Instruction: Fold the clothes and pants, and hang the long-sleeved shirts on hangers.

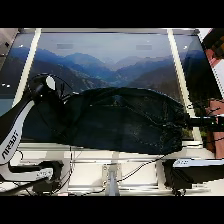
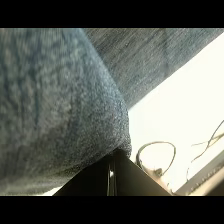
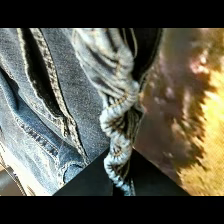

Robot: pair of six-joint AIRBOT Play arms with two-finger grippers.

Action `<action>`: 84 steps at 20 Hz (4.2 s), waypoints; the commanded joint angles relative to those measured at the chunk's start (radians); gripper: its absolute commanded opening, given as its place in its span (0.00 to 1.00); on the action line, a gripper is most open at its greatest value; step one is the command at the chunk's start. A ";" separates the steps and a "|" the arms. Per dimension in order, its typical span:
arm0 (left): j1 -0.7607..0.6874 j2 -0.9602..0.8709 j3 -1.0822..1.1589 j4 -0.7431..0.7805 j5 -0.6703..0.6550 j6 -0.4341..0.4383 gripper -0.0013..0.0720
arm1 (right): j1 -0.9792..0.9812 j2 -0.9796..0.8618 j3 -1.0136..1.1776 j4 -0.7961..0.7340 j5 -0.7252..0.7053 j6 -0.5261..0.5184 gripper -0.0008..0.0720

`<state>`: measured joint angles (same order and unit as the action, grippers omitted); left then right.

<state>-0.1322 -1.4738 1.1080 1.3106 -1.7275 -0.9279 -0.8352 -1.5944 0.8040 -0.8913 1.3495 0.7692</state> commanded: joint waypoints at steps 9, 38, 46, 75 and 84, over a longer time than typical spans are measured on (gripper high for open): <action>-0.019 0.024 0.145 0.579 0.050 -0.100 0.04 | 0.000 0.001 0.001 0.001 0.001 0.003 0.06; 0.314 -0.061 0.288 0.334 0.714 -0.595 0.74 | 0.000 0.001 0.001 0.000 -0.007 0.003 0.06; 0.585 -0.055 0.285 -0.061 0.638 -0.596 0.75 | 0.000 0.001 0.001 0.001 -0.027 0.003 0.06; 0.468 -0.163 0.285 0.074 0.692 -0.559 0.97 | 0.000 0.001 0.001 0.000 -0.034 0.003 0.06; 0.428 -0.261 0.284 0.066 0.814 -0.560 0.76 | 0.000 0.001 0.001 0.001 -0.034 0.003 0.06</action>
<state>0.3099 -1.7149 1.3926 1.3758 -0.9749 -1.4887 -0.8349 -1.5932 0.8047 -0.8906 1.3159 0.7719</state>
